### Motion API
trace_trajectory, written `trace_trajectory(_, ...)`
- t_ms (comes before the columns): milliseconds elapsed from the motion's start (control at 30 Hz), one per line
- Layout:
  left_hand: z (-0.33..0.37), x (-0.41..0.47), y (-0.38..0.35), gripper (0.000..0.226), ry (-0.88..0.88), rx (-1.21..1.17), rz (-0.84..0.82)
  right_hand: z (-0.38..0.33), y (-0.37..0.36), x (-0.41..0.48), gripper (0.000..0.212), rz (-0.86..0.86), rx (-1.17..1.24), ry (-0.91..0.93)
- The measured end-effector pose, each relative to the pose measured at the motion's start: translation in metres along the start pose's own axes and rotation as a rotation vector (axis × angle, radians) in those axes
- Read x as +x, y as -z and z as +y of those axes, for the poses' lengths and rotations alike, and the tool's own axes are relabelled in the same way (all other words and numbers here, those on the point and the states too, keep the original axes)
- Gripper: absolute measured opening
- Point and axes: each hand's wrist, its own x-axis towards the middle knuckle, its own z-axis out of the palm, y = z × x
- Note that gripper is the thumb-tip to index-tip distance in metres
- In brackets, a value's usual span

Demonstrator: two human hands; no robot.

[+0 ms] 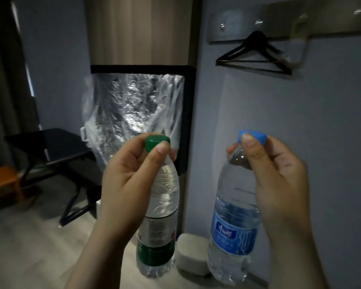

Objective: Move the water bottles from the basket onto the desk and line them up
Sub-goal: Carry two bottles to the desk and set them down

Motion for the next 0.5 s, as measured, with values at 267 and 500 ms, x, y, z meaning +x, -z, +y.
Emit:
trace_trajectory(267,-0.034,0.037,0.118,0.019,0.002,0.250,0.203,0.056,-0.145,0.012,0.024,-0.176,0.059,-0.061)
trace_trajectory(500,-0.072,0.076,0.173,0.026,-0.010,0.380,0.377,0.114,-0.234,0.038,0.020,-0.301,0.175,-0.045)
